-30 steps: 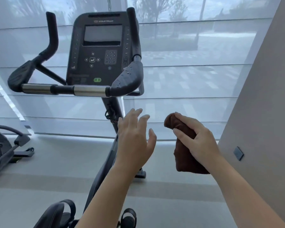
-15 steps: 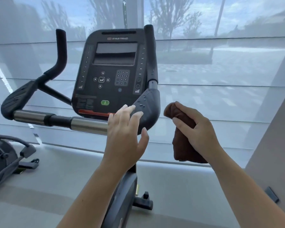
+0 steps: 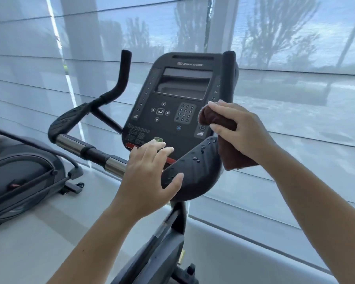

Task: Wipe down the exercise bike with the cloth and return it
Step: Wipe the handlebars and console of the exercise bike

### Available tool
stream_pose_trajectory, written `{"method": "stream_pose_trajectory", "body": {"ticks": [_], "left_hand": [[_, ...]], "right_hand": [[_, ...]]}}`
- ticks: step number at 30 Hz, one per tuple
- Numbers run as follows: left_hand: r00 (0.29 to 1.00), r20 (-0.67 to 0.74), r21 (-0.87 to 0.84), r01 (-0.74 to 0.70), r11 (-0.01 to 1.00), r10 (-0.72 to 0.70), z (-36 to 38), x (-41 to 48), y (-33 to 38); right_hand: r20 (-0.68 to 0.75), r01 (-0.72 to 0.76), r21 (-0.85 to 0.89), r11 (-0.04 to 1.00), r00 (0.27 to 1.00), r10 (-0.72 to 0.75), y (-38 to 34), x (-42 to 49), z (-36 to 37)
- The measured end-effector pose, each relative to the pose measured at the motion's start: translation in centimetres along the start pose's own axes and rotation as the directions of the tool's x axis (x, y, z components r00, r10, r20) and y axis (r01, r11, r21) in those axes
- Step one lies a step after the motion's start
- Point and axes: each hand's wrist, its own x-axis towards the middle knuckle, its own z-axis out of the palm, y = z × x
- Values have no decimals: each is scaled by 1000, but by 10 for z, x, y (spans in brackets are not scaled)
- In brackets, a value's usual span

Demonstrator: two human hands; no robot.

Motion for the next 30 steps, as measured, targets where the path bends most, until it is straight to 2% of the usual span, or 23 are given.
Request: {"method": "stream_pose_trajectory", "body": {"ticks": [3,9,12,18,20,25,27,30], "left_hand": [[998,54,-6,-19,1000,19,2,0,-8],[991,99,-41,-82,996,85,6,2,-27],[986,131,-64,-95,993,103,12,1,-35],[980,110,-91,-155,984,165,21,1,-48],[979,77,-107,-181,978,190,24,1,-50],[978,47,-120,-196,973,203,26,0,-50],[978,52,-118,-195,974,202,26,-1,-50],[978,72,-117,-189,975,198,25,-2,-52]], "right_hand": [[178,23,-128,991,984,0,0,10,15],[318,80,-231,970,948,-2,-1,10,25],[263,65,-246,967,965,2,-9,-1,28],[-18,59,-330,942,997,-69,-34,-54,46],[-8,51,-316,947,998,-56,-36,-56,47],[207,6,-301,954,977,59,-35,-6,39],[192,-17,-300,954,978,78,-36,-5,41],[87,-35,-282,959,994,62,-47,-37,47]]}}
